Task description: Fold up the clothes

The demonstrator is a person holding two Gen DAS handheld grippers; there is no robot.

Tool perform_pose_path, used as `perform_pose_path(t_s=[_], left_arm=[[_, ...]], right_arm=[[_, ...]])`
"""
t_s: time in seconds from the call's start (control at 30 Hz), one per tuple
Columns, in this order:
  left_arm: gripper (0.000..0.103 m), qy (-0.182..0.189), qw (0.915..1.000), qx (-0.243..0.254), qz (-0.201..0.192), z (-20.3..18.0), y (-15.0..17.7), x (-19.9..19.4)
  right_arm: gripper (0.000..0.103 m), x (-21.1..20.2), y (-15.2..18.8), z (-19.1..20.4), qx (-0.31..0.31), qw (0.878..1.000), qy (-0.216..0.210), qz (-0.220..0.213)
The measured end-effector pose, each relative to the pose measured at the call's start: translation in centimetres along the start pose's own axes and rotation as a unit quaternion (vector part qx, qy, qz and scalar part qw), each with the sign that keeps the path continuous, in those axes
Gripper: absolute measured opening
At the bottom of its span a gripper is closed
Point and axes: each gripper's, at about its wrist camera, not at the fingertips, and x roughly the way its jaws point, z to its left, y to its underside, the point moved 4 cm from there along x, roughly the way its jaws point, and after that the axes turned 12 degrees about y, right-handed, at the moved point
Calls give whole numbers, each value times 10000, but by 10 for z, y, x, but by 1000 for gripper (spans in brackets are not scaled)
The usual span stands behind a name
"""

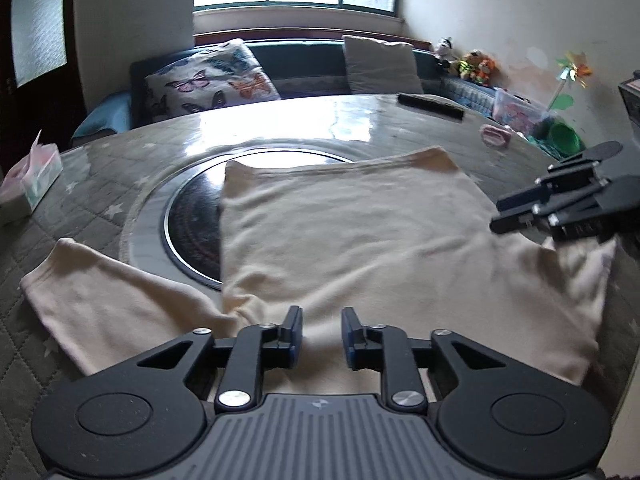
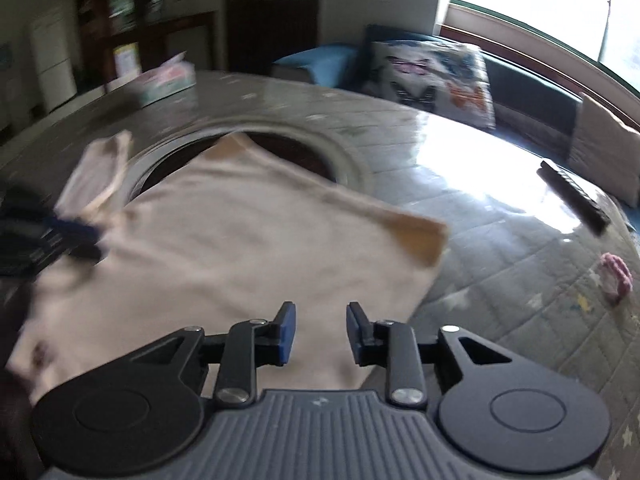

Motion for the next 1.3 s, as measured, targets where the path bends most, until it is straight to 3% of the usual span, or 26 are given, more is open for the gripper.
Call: perform_pose_path(t_s=[0.17, 0.3, 0.5, 0.7, 0.97, 1.13, 1.2, 1.3], left_arm=[[32, -10, 9995, 296, 93, -16, 12, -1], [34, -15, 9986, 504, 152, -28, 20, -3], [35, -5, 9985, 546, 80, -34, 14, -4], [38, 152, 9978, 638, -69, -51, 4, -1], [41, 429, 9961, 776, 9, -78, 1, 16], [48, 509, 9956, 787, 55, -87, 1, 22], [50, 539, 9955, 774, 81, -90, 2, 25], [52, 562, 9953, 785, 120, -94, 2, 27]], right_arm=[[31, -31, 30, 33, -319, 9993, -194, -52], [35, -46, 56, 43, -442, 9990, -8, -104], [37, -65, 79, 21, 239, 9996, 111, -123], [37, -75, 106, -20, 1038, 9930, 560, -8], [38, -88, 145, -91, 2011, 9692, 1417, 95], [38, -93, 164, -137, 2751, 9401, 2006, 158], [38, -92, 170, -149, 3023, 9295, 2106, 151], [38, -88, 173, -152, 3204, 9234, 2111, 96]])
